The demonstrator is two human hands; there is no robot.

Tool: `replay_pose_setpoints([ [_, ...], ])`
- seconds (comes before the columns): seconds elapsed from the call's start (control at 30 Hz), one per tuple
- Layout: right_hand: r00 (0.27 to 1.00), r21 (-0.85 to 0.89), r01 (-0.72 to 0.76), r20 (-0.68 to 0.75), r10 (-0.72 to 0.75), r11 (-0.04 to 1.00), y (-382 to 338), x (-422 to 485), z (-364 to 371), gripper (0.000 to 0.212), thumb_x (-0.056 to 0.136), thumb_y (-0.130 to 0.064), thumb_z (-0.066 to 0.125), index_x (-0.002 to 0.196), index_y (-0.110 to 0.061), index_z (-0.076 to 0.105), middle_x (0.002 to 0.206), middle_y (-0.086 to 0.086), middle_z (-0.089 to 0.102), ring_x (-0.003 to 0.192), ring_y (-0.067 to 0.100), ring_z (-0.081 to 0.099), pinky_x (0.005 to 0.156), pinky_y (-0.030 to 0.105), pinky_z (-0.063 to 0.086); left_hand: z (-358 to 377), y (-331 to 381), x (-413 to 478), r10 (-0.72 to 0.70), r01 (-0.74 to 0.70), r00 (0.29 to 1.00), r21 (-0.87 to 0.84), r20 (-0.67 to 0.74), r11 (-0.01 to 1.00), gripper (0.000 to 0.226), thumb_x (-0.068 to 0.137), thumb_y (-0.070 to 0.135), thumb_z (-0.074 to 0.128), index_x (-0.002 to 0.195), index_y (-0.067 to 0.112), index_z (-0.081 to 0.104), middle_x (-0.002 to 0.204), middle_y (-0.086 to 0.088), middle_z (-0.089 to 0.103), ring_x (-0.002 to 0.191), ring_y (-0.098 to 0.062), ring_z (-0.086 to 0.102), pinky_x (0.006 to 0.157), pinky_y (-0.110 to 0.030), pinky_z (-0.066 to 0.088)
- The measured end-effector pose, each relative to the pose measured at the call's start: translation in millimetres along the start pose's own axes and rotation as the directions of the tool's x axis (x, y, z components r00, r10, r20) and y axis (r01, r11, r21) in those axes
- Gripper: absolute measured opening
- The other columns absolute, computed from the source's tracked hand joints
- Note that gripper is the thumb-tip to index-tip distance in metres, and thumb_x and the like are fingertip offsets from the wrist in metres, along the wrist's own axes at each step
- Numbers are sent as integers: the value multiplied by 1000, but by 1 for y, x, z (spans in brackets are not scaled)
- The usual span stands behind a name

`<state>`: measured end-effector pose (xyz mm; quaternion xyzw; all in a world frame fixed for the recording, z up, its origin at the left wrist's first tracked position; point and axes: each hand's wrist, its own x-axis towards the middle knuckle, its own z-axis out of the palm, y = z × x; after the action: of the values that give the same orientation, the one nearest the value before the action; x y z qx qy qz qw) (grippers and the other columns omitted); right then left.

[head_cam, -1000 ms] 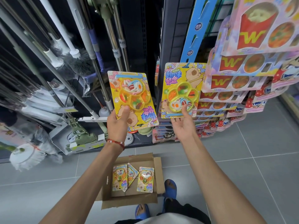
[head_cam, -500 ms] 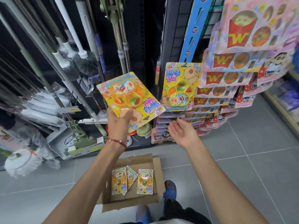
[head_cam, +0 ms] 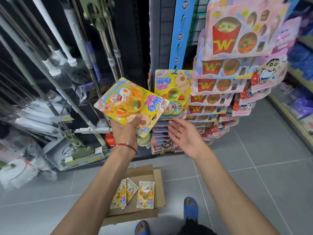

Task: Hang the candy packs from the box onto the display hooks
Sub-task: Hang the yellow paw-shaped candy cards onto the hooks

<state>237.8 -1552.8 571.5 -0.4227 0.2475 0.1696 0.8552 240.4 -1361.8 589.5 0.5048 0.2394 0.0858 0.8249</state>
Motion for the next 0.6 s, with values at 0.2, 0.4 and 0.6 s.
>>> replay_pose_setpoints([
  [0.2,999,-110,-20,43,25,994,-55,20,-22,11,99,-21,61,109,-16,66,103,3,72,96,17,67,85,30,52,51,-23,-2,129,-131,974,3,-185,991,116,36,42,103,137,15,54,124,-9,72,113,-32,70,99,-63,51],
  [0.4,977,-296,64,215,1,953,-100,25,-21,15,99,-26,62,112,-19,67,108,2,73,98,17,68,96,34,51,104,-29,-27,149,-162,934,-16,-325,987,102,55,29,98,139,11,43,126,-10,69,114,-26,69,101,-56,53],
  [0.6,923,-468,228,384,-36,854,-108,11,-12,16,98,-29,66,109,-19,72,113,-1,77,101,12,69,91,30,50,111,-40,-31,148,-151,945,13,-291,988,76,71,22,84,137,15,45,124,-7,70,113,-26,70,102,-55,52],
])
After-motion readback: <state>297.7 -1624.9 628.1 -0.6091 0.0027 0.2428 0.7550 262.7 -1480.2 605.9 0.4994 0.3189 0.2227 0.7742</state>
